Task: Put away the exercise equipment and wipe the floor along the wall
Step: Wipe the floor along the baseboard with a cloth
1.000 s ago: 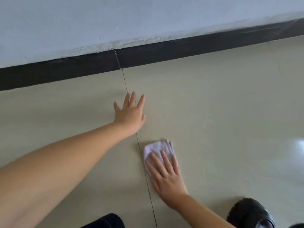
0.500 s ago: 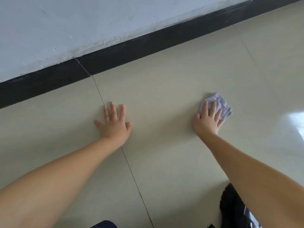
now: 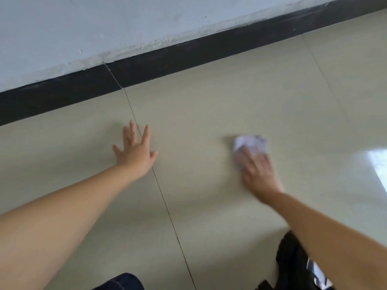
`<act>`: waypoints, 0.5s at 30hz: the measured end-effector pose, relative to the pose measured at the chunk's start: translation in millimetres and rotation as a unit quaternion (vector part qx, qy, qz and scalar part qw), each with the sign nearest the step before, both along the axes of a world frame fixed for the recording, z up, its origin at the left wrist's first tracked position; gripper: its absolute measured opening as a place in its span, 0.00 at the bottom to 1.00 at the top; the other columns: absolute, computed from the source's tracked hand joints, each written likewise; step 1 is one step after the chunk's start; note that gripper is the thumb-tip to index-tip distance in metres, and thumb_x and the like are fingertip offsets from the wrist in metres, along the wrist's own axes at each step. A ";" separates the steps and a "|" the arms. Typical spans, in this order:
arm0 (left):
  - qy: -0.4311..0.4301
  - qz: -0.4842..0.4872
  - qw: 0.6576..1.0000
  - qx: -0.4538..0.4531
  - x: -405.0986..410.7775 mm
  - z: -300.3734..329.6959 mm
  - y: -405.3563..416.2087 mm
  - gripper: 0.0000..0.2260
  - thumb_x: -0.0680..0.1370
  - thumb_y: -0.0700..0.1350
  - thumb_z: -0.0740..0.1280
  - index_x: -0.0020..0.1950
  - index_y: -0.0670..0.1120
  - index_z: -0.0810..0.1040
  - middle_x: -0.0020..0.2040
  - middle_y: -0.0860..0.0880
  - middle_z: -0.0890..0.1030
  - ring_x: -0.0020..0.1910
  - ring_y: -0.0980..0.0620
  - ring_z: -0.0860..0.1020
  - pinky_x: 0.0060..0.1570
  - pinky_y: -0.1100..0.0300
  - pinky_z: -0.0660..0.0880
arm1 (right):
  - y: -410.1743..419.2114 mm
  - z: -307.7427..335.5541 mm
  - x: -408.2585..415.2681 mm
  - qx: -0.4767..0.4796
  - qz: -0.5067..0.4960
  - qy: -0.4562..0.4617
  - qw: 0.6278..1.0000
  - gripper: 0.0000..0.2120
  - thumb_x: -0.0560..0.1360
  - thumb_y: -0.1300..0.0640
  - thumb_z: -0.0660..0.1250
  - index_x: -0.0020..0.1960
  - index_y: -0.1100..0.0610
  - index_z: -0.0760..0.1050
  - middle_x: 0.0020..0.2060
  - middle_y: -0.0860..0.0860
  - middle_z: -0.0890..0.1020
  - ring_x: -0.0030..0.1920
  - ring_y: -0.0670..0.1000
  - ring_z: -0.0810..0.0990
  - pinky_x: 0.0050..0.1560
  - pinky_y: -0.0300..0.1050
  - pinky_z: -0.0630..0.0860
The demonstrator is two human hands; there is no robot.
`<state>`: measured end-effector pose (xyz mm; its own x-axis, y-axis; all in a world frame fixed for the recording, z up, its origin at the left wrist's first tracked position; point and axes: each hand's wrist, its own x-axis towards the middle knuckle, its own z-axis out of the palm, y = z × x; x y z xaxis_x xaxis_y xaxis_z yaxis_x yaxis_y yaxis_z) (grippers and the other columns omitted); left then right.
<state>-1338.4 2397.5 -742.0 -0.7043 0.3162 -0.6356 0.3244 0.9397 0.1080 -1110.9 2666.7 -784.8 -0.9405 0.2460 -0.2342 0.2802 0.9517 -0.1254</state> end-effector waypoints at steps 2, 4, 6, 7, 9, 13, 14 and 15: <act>-0.017 0.063 0.998 -0.028 3.3 1.0 -5.8 0.39 0.78 0.59 0.60 0.77 0.54 0.36 0.75 0.45 0.28 0.76 0.44 0.34 0.70 0.33 0.49 | 48.3 16.4 -9.9 -0.020 -0.274 -0.045 0.960 0.27 0.79 0.55 0.50 0.77 0.49 0.50 0.78 0.54 0.49 0.77 0.58 0.45 0.74 0.62 0.47; -0.045 0.102 0.993 -0.045 9.3 -0.4 -5.7 0.44 0.75 0.65 0.60 0.76 0.53 0.33 0.75 0.45 0.27 0.75 0.43 0.32 0.69 0.31 0.49 | 50.2 24.1 -35.5 -0.061 -0.453 -0.085 0.885 0.28 0.80 0.51 0.49 0.78 0.48 0.45 0.78 0.51 0.42 0.77 0.59 0.41 0.75 0.60 0.40; -0.056 0.118 0.990 -0.048 14.0 -2.7 -1.8 0.50 0.70 0.72 0.59 0.74 0.53 0.28 0.74 0.45 0.26 0.74 0.43 0.30 0.67 0.30 0.47 | 11.4 16.7 -68.7 -0.058 -0.420 -0.063 0.904 0.28 0.79 0.49 0.48 0.78 0.50 0.49 0.78 0.54 0.46 0.76 0.63 0.44 0.74 0.62 0.40; -0.059 0.123 0.990 -0.046 15.0 -4.0 -0.3 0.52 0.68 0.74 0.59 0.74 0.53 0.27 0.73 0.45 0.25 0.74 0.42 0.29 0.67 0.29 0.46 | -17.4 6.3 -82.8 -0.039 -0.340 -0.019 0.939 0.28 0.77 0.49 0.49 0.77 0.52 0.54 0.77 0.57 0.52 0.76 0.65 0.49 0.73 0.65 0.44; -0.058 0.130 0.989 -0.042 15.6 -7.6 -0.5 0.55 0.66 0.75 0.60 0.73 0.53 0.26 0.72 0.45 0.24 0.73 0.43 0.28 0.67 0.29 0.44 | -82.4 -5.9 -109.9 -0.011 -0.122 0.035 0.992 0.28 0.74 0.49 0.52 0.73 0.54 0.65 0.73 0.58 0.65 0.72 0.69 0.60 0.70 0.69 0.55; -0.038 0.126 0.991 -0.035 20.0 -16.0 -7.7 0.58 0.62 0.75 0.64 0.74 0.54 0.27 0.73 0.46 0.24 0.73 0.45 0.27 0.67 0.30 0.42 | -112.3 -8.2 -161.8 -0.043 0.293 0.023 0.955 0.24 0.79 0.48 0.50 0.74 0.49 0.64 0.74 0.51 0.65 0.74 0.60 0.60 0.73 0.62 0.54; -0.033 0.125 0.991 -0.035 20.6 -17.7 -8.8 0.58 0.62 0.75 0.64 0.74 0.54 0.27 0.73 0.46 0.24 0.73 0.45 0.27 0.67 0.30 0.42 | -93.4 -10.1 -171.8 -0.033 0.333 0.024 0.942 0.24 0.79 0.48 0.49 0.74 0.49 0.62 0.74 0.51 0.64 0.75 0.59 0.59 0.74 0.59 0.51; -0.030 0.124 0.991 -0.032 20.6 -18.3 -9.1 0.58 0.62 0.75 0.64 0.73 0.54 0.26 0.73 0.46 0.24 0.73 0.44 0.27 0.67 0.30 0.42 | -69.2 -12.2 -177.7 -0.017 0.329 0.045 0.943 0.24 0.79 0.48 0.48 0.74 0.49 0.62 0.74 0.51 0.64 0.74 0.59 0.60 0.73 0.57 0.49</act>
